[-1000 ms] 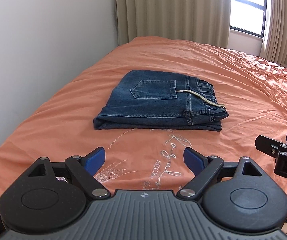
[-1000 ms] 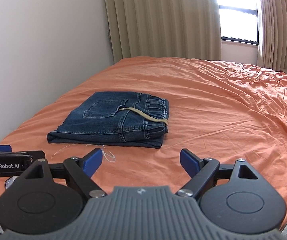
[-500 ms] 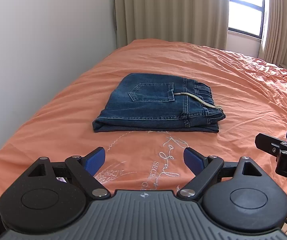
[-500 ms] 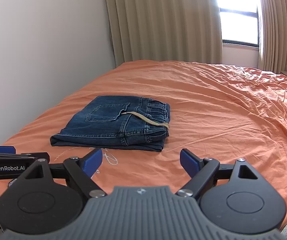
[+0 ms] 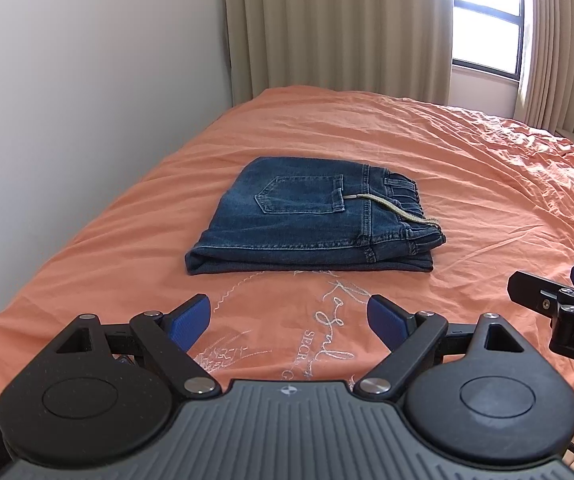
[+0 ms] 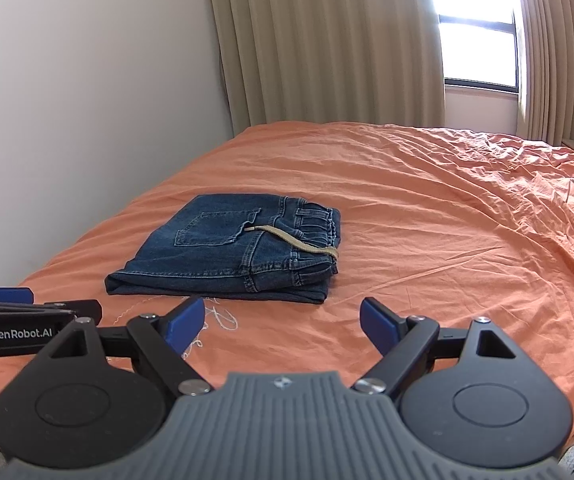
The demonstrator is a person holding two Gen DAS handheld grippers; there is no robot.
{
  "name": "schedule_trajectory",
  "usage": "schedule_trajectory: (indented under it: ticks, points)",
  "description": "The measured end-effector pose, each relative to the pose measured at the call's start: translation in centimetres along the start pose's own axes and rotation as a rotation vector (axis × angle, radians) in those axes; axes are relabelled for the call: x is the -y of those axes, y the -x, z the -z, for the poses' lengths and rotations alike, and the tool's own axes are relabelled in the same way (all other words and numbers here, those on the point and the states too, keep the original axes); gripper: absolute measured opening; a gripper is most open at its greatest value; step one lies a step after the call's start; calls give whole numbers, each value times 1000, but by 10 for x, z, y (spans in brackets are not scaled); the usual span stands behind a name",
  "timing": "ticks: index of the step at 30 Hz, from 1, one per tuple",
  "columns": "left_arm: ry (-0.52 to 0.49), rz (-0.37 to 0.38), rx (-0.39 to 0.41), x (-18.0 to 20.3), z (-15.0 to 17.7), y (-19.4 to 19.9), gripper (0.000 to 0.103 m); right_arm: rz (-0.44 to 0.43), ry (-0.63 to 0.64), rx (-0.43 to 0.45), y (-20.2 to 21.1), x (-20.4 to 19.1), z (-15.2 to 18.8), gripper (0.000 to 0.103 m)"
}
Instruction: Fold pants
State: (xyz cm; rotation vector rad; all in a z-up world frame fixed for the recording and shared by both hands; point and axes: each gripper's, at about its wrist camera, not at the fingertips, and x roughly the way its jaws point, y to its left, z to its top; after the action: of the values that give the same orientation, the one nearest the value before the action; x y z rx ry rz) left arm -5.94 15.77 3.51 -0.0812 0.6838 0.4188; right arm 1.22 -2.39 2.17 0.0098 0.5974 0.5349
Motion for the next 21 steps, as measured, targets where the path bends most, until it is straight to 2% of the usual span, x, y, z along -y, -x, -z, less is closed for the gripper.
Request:
schedule_trajectory:
  ticks: [21]
  points:
    - [2,2,9,1,-1,4,103,-6,-4,2,4,-1,-1,81]
